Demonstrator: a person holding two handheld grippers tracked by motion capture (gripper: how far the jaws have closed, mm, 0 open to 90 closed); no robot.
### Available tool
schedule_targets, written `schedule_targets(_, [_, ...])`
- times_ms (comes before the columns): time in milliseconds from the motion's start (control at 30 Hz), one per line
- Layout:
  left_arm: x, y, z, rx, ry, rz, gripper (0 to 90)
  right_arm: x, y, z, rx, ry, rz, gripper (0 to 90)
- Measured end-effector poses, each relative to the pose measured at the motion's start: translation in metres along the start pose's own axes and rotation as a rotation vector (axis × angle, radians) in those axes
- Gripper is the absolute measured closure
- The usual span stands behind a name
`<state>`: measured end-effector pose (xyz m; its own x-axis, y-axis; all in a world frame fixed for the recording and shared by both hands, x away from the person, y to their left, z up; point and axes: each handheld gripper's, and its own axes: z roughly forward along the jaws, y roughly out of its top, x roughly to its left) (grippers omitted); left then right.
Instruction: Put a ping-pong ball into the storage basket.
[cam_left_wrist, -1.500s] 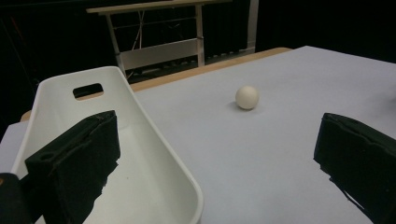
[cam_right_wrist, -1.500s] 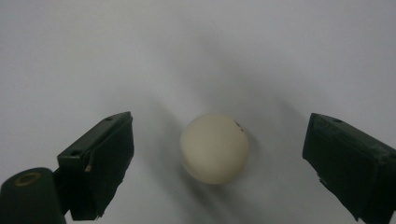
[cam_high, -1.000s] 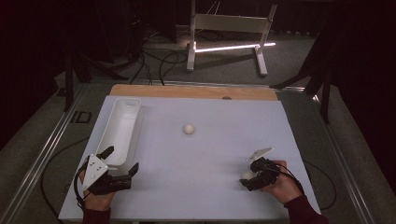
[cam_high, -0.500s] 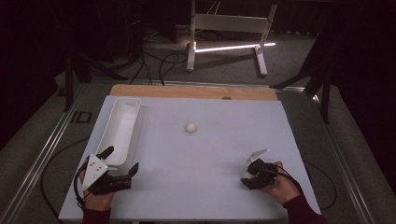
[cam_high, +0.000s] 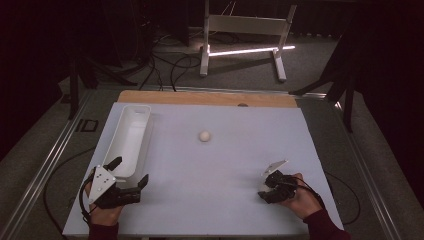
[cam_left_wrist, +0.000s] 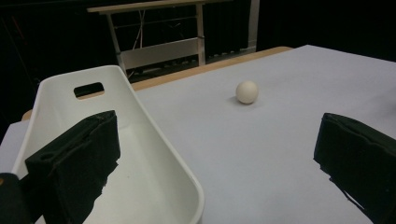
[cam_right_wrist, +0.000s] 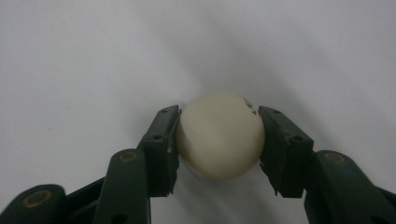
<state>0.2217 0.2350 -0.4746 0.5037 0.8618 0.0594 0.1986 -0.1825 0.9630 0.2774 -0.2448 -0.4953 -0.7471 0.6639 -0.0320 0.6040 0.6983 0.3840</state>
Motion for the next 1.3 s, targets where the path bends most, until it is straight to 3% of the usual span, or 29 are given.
schedule_targets(567, [0.000, 0.000, 0.000, 0.000, 0.000, 0.000, 1.0, -0.002, 0.001, -0.008, -0.031, 0.000, 0.025, 50.2])
schedule_targets(1300, [0.000, 0.000, 0.000, -0.001, -0.001, 0.000, 1.1, 0.008, 0.020, -0.034, -0.116, -0.004, -0.011, 50.3])
